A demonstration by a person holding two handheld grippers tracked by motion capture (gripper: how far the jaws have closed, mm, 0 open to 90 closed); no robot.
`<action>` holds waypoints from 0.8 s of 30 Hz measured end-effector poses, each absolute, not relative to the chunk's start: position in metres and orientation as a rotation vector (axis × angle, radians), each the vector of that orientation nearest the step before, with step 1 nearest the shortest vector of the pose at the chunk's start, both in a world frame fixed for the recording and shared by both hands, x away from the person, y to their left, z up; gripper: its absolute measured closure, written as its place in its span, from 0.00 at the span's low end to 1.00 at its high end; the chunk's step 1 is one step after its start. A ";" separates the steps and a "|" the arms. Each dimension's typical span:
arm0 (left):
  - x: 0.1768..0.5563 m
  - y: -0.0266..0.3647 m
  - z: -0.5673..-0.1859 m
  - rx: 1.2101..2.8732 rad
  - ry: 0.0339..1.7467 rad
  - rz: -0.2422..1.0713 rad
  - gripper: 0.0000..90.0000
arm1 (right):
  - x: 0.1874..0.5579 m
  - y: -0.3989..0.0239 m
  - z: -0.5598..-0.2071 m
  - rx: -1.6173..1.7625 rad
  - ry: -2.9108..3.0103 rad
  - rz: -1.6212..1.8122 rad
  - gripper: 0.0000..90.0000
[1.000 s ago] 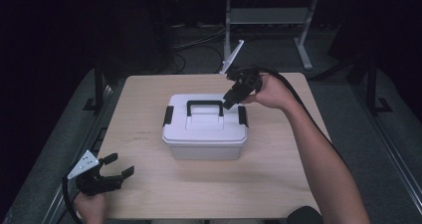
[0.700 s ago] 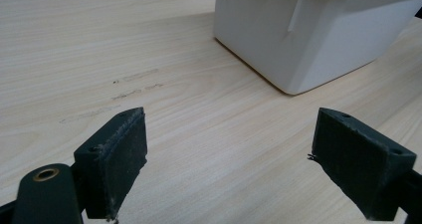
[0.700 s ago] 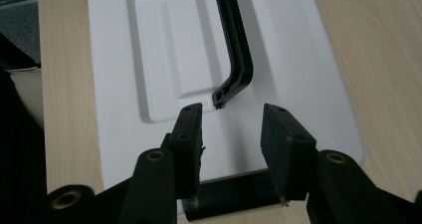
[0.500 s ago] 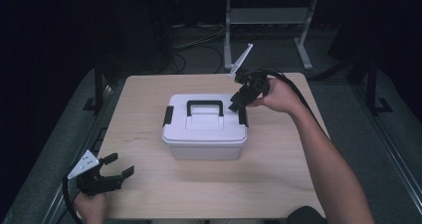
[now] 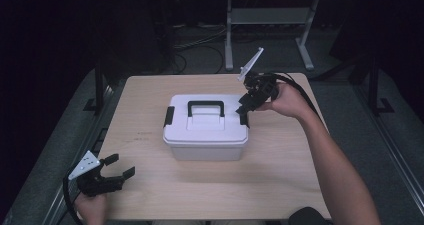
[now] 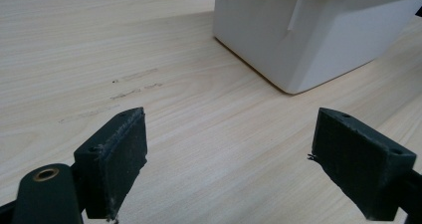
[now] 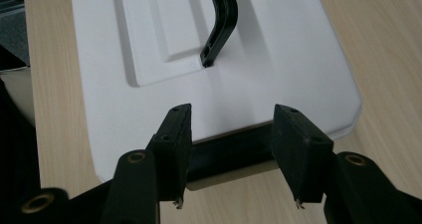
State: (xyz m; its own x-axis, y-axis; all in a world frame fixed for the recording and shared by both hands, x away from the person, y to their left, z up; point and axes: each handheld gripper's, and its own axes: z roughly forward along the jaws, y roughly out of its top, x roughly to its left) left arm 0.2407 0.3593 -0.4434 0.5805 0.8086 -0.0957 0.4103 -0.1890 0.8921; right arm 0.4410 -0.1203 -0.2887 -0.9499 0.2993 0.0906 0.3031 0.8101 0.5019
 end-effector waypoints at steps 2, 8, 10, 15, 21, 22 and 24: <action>0.241 0.359 -0.443 1.809 0.999 0.495 0.15 | 0.441 -0.122 -0.291 -0.501 -2.984 -0.824 0.54; 0.240 0.361 -0.443 1.807 0.997 0.500 0.15 | 0.440 -0.126 -0.294 -0.521 -2.978 -0.818 0.51; 0.240 0.361 -0.444 1.803 0.998 0.497 0.15 | 0.439 -0.127 -0.295 -0.532 -2.980 -0.823 0.49; 0.240 0.361 -0.444 1.801 0.997 0.498 0.15 | 0.436 -0.133 -0.298 -0.555 -2.976 -0.835 0.45; 0.240 0.361 -0.444 1.806 0.996 0.496 0.15 | 0.434 -0.140 -0.302 -0.583 -2.968 -0.843 0.43; 0.240 0.361 -0.444 1.805 0.995 0.495 0.15 | 0.433 -0.141 -0.302 -0.588 -2.968 -0.840 0.42; 0.240 0.361 -0.444 1.806 0.996 0.498 0.15 | 0.433 -0.144 -0.304 -0.591 -2.969 -0.844 0.42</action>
